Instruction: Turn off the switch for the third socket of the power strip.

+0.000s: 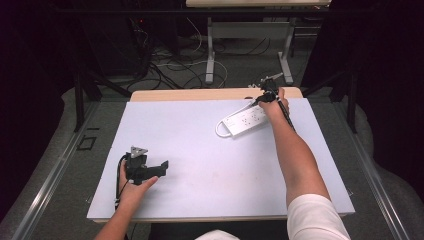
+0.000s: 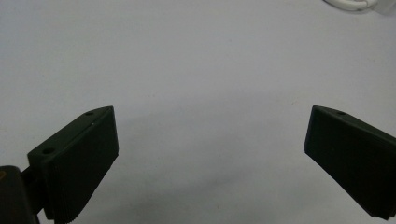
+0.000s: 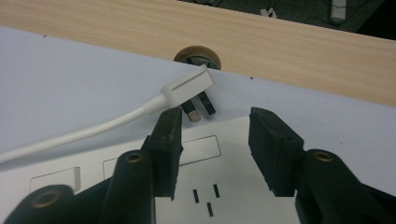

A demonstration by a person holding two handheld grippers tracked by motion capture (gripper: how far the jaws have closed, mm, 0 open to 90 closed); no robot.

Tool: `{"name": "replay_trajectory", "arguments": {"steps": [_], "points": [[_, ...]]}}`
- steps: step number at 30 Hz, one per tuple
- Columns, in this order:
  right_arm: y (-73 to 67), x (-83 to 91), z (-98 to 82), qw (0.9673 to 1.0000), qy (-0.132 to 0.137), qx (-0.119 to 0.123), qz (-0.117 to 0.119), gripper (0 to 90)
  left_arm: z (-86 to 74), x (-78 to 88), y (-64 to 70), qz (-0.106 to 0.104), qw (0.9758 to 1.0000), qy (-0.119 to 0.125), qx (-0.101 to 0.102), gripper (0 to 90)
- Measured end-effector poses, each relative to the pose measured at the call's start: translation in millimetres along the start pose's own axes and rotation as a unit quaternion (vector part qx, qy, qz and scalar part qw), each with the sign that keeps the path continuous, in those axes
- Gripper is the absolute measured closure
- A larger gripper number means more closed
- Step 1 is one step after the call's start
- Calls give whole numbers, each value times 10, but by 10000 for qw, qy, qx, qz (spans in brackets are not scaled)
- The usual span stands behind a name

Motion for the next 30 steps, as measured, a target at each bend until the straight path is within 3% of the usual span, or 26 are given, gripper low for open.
{"name": "replay_trajectory", "arguments": {"steps": [12,18,24,30], "points": [[-112,86,24,9995,185,246,76,386,-1,18,-1,-41,10000,-17,-3,27],[-108,133,68,9990,375,242,24,336,21,-2,2,-46,10000,-10,43,27],[-62,213,64,9993,331,151,-35,300,35,-18,0,-22,10000,86,34,27],[-141,332,63,9991,342,228,103,253,47,-25,18,-24,10000,76,-43,27]]}}
Point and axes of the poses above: each handheld gripper's, and its own axes: x roughly backward along the jaws, z roughly out of its top, y roughly to its right, the point moved 4 cm from there along -x, roughly forward along the jaws, and after that the axes turned 4 degrees about -x, right-handed, at the moved point
